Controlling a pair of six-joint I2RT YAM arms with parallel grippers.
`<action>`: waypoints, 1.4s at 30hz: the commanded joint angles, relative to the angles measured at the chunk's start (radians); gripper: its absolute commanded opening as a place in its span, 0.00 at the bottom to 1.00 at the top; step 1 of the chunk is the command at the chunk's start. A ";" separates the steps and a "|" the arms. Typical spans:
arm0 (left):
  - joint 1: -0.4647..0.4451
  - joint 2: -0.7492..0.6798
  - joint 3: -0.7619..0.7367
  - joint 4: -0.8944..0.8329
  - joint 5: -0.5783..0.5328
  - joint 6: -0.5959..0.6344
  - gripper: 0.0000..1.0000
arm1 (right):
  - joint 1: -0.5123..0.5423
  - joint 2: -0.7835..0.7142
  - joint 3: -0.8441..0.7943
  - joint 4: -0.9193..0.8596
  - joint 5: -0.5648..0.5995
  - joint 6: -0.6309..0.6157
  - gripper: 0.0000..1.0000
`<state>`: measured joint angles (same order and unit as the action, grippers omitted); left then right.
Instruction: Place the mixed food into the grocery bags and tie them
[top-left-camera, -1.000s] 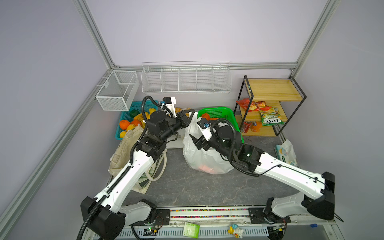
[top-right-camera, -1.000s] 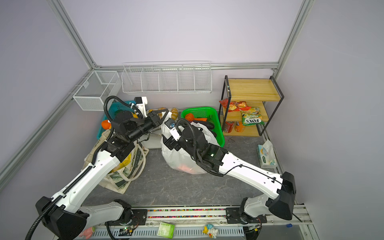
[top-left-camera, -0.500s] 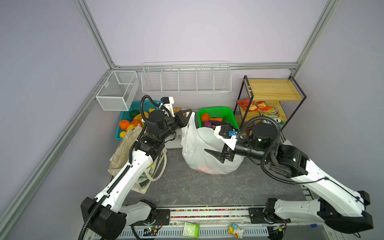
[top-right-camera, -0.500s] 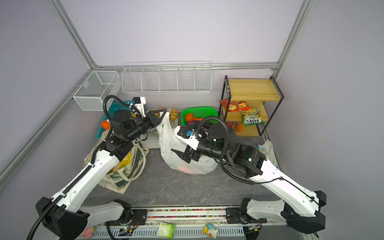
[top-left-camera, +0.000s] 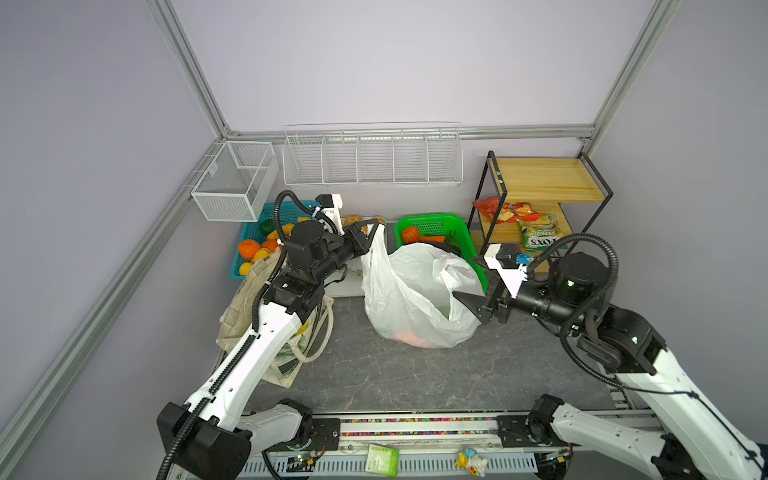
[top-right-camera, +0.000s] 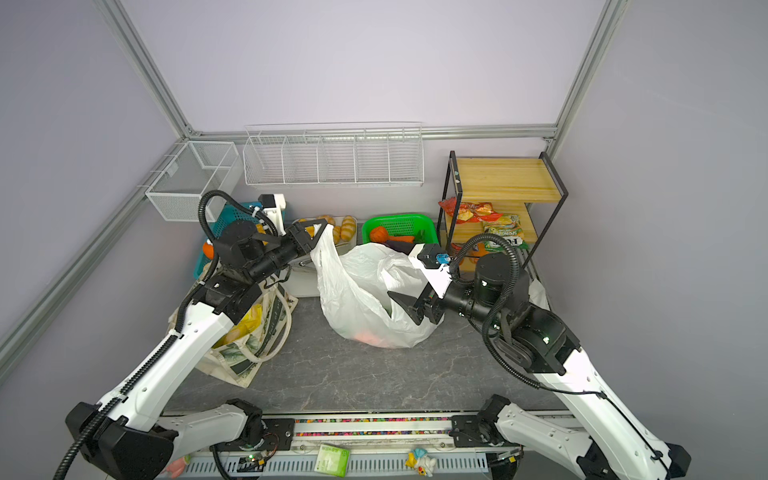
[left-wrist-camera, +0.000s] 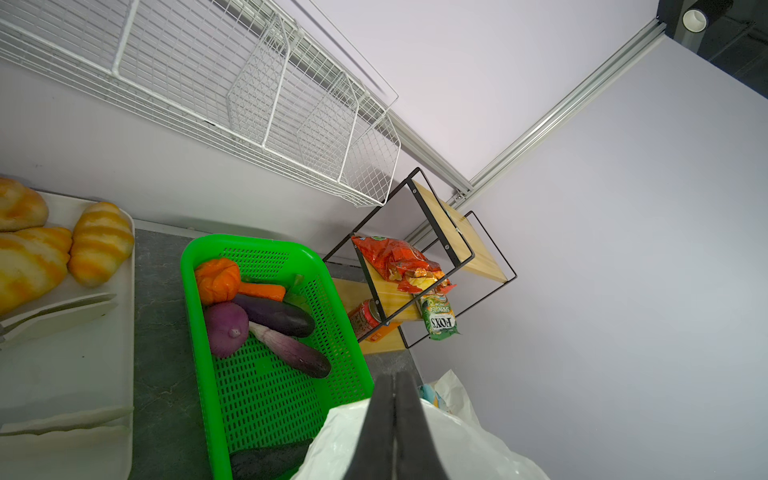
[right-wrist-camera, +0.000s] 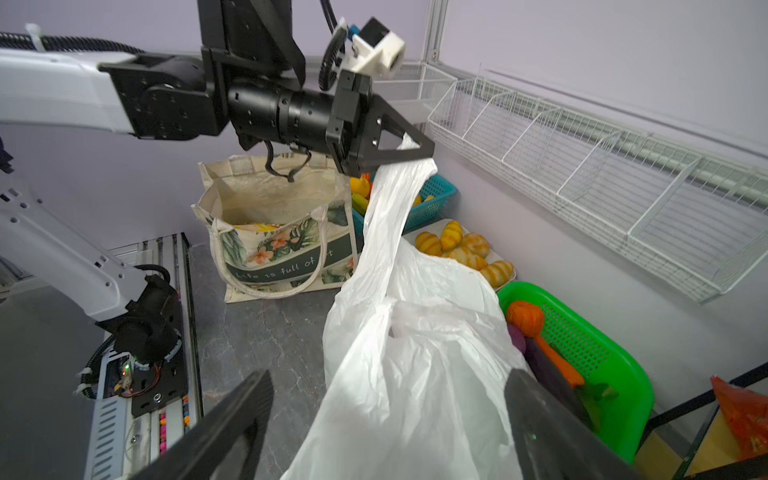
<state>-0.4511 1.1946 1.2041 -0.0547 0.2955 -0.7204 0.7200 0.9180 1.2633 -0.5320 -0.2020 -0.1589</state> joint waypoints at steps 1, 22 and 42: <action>0.008 -0.018 0.002 -0.008 0.006 0.013 0.00 | -0.054 -0.003 -0.099 0.055 -0.090 0.039 0.91; 0.012 -0.372 -0.295 0.168 -0.371 0.223 0.67 | -0.137 0.046 -0.378 0.664 -0.029 0.514 0.11; -0.316 -0.018 0.052 0.007 0.200 0.729 0.63 | -0.152 0.032 -0.390 0.700 -0.108 0.595 0.12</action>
<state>-0.7647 1.1049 1.2037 0.0162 0.4038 -0.0708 0.5755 0.9722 0.8680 0.1539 -0.2859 0.4202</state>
